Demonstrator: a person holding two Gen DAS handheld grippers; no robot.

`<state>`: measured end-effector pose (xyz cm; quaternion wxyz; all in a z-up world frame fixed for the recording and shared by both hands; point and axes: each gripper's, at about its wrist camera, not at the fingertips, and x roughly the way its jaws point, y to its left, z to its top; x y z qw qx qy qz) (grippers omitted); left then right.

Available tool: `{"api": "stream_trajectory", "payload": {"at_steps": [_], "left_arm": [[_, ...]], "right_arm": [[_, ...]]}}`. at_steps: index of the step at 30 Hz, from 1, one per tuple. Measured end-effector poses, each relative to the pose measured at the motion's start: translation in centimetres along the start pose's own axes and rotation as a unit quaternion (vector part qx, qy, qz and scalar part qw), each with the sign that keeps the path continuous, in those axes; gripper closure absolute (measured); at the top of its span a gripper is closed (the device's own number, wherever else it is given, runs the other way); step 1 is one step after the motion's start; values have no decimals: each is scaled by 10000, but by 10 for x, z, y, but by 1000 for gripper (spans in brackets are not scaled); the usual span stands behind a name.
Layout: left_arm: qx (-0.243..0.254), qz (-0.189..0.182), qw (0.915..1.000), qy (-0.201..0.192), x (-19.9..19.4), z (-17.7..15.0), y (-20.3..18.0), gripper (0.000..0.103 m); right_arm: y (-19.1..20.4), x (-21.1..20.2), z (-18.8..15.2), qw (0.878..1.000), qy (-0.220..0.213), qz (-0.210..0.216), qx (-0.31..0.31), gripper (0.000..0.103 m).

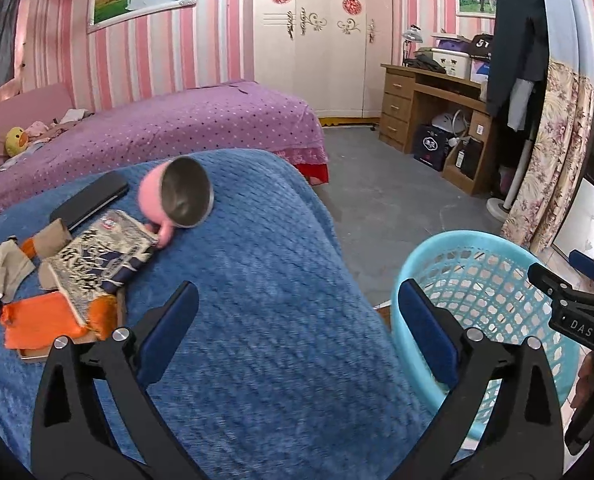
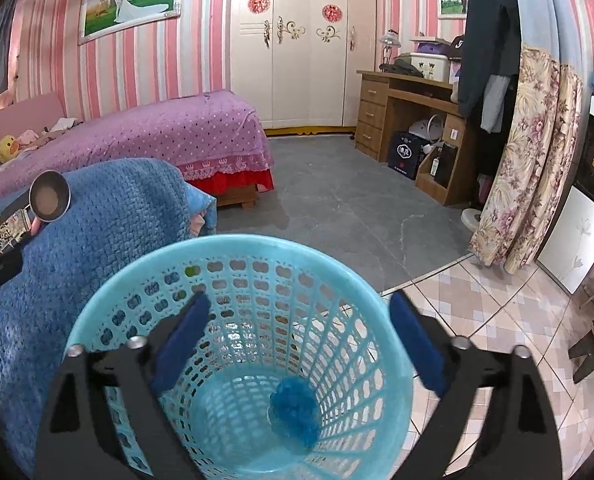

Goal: Collect trash
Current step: 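Move both open grippers back over the bed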

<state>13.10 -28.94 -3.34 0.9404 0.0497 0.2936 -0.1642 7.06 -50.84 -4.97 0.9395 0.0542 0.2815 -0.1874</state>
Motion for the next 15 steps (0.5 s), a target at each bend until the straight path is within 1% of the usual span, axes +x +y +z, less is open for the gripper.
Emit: {"api": "stream_trajectory", "payload": {"at_steps": [3, 8, 11, 15], "left_arm": [[-56, 50, 10000, -11, -8, -2, 14, 6], [-128, 240, 9996, -51, -22, -4, 40, 6], [-206, 341, 9992, -35, -30, -4, 62, 6], [-162, 634, 9978, -55, -42, -7, 93, 6]], "right_arm": [[6, -4, 4, 9999, -57, -69, 47, 5], [20, -11, 11, 9996, -164, -96, 213, 5], [33, -15, 14, 9995, -222, -30, 241, 5], [58, -17, 18, 9992, -213, 74, 315, 5]]}}
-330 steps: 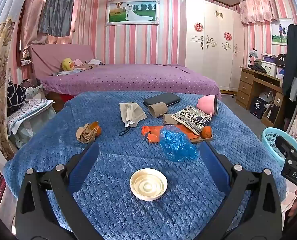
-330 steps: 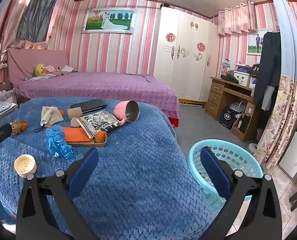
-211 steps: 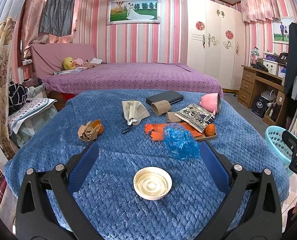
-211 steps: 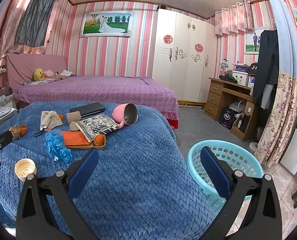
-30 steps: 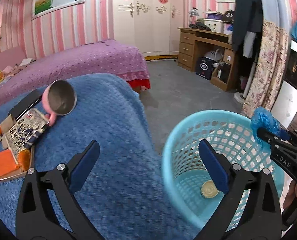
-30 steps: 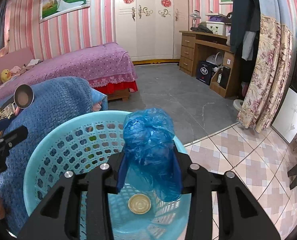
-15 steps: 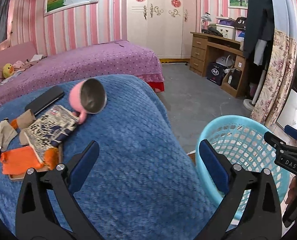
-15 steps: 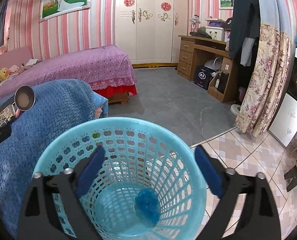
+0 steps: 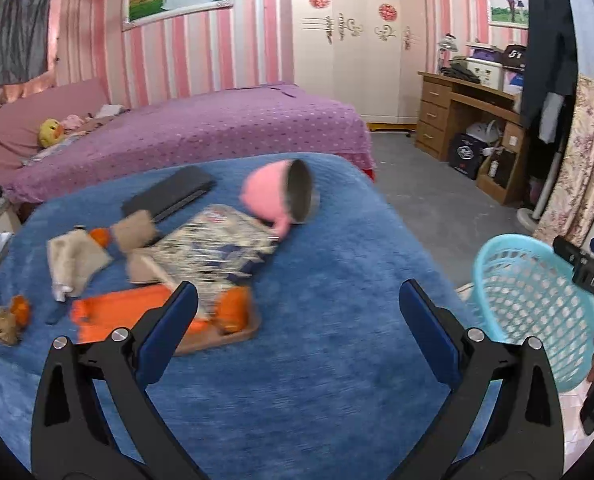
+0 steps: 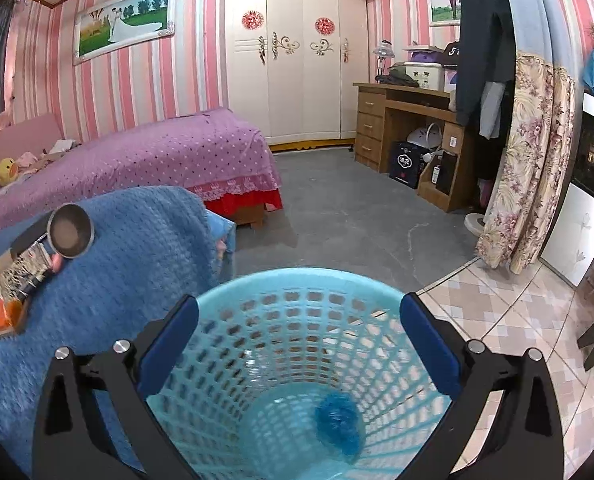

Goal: Collect trash
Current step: 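Move both open grippers back over the bed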

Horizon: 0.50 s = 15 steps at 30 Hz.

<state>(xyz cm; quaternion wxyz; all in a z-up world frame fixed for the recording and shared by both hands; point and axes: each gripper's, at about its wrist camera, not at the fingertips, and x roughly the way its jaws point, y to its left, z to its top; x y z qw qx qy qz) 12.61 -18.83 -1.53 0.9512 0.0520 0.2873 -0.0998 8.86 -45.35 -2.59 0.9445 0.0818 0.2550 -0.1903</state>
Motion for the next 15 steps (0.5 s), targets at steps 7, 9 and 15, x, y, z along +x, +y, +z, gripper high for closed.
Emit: {"api": "stream_trajectory", "payload": {"at_steps": [7, 9, 15], "left_arm": [[-233, 509, 9984, -9, -18, -10, 71, 6], [-405, 607, 9973, 42, -21, -12, 94, 6], [-516, 1054, 9931, 57, -30, -28, 156, 6]], "right_arm": [[47, -3, -1, 9998, 35, 157, -65, 5], [63, -4, -3, 9997, 33, 228, -128, 5], [104, -9, -7, 9988, 7, 324, -357, 5]]}}
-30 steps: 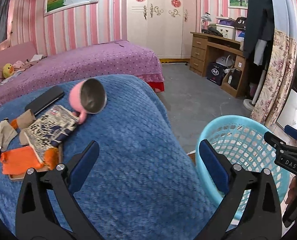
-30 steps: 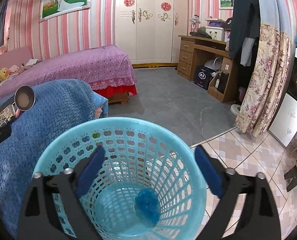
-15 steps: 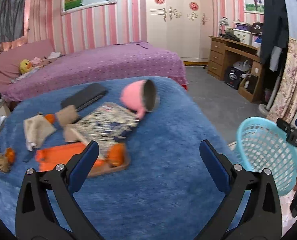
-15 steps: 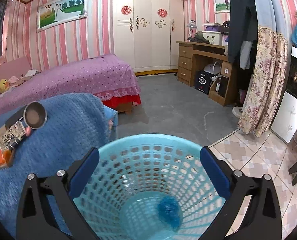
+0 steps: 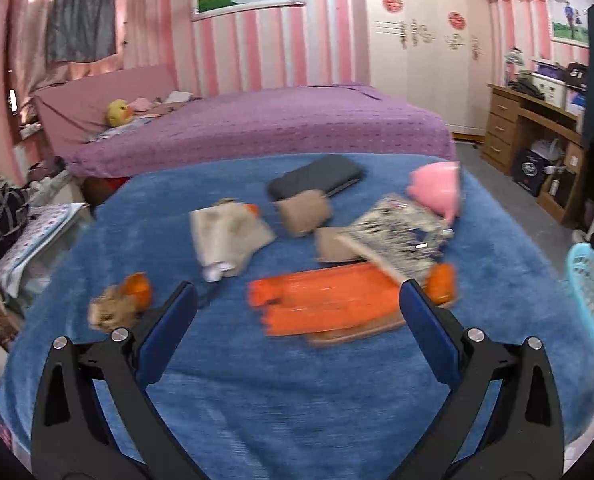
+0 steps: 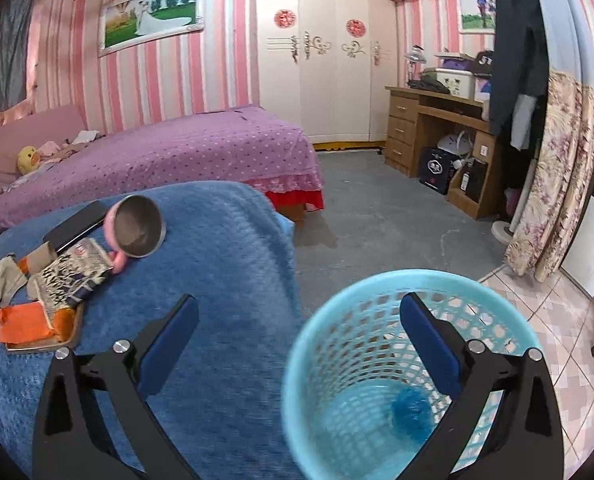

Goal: Collect trash
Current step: 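Move both open grippers back over the bed, then grasp the brown paper wrapper with the left gripper while the right gripper grasps the orange peel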

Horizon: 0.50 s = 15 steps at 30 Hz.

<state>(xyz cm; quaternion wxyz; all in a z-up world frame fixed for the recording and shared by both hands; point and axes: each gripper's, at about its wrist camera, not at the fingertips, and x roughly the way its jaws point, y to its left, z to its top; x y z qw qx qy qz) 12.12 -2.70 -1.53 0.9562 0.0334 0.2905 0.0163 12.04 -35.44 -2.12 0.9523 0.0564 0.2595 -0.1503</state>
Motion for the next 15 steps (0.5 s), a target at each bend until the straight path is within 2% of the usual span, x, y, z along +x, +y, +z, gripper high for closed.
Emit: {"api": "stream_trajectory", "payload": {"at_steps": [5, 10, 15], "left_arm": [[-347, 111, 9991, 218, 14, -10, 48, 6], [-364, 328, 9985, 237, 21, -17, 85, 6], [-597, 384, 9962, 511, 33, -26, 122, 6]], "right_arm": [[31, 0, -6, 9997, 40, 161, -150, 5], [63, 3, -12, 9991, 104, 254, -338, 5], [84, 6, -17, 9985, 169, 346, -394, 5]]}}
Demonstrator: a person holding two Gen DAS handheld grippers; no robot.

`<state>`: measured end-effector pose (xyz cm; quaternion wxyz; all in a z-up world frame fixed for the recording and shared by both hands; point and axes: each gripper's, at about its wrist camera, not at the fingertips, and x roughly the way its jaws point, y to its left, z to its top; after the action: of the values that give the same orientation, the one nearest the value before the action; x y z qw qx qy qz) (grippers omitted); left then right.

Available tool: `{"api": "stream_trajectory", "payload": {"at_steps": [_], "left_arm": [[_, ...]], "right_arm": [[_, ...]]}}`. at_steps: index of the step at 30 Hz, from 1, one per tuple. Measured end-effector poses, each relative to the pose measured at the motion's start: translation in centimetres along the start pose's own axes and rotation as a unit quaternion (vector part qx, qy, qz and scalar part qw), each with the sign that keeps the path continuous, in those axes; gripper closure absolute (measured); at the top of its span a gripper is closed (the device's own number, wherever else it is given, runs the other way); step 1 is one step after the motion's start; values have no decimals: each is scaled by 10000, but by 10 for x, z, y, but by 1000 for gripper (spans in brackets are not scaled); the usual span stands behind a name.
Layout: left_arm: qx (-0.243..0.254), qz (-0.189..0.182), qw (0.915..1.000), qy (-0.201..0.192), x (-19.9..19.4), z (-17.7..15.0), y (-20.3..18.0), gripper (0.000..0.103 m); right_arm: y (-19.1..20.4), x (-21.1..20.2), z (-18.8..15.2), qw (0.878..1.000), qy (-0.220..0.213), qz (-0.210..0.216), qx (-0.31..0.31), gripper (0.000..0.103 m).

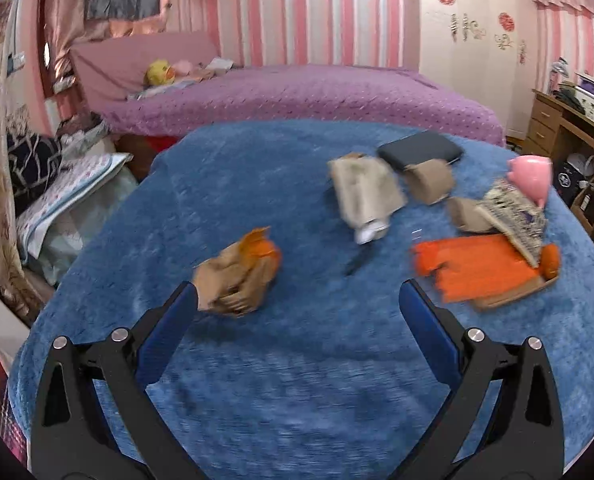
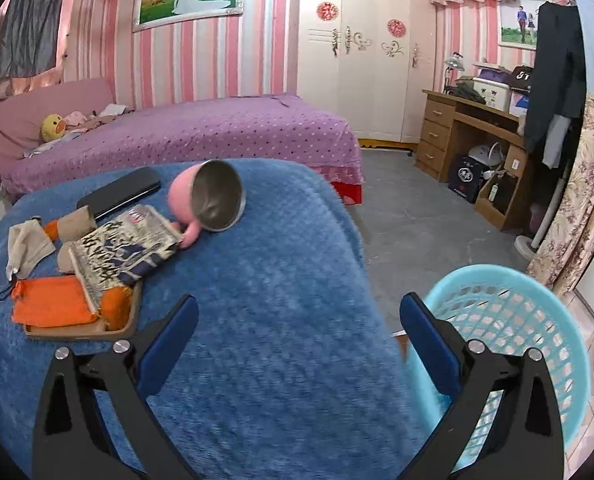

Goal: Collect trash
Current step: 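Grasp the brown paper wrapper with the left gripper while the right gripper grasps the orange peel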

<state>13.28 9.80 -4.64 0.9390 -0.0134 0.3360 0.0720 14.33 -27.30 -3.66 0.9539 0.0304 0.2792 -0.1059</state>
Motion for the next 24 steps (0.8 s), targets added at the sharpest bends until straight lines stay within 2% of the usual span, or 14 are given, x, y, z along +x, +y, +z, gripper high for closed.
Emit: {"api": "stream_trajectory", "payload": {"at_steps": [3, 6, 11, 13, 16, 19, 24], "left_arm": [[-202, -107, 9996, 165, 11, 1, 18, 6], [-152, -80, 9994, 298, 22, -1, 26, 7], [-12, -128, 9987, 485, 33, -8, 35, 26], [-40, -236, 9983, 533, 35, -9, 41, 40], [-54, -325, 9981, 511, 36, -9, 45, 51], [-62, -396, 9982, 449, 36, -8, 46, 56], [-70, -488, 9986, 195, 20, -2, 47, 57]], "right_arm": [[12, 1, -2, 10000, -8, 18, -47, 5], [21, 4, -5, 9999, 41, 84, -38, 5], [40, 10, -10, 9992, 190, 139, -337, 5], [48, 10, -12, 9986, 202, 97, -481, 5], [56, 8, -13, 9978, 212, 91, -620, 5], [59, 6, -15, 9974, 225, 85, -674, 5], [59, 3, -14, 9973, 231, 260, -654, 5]]}}
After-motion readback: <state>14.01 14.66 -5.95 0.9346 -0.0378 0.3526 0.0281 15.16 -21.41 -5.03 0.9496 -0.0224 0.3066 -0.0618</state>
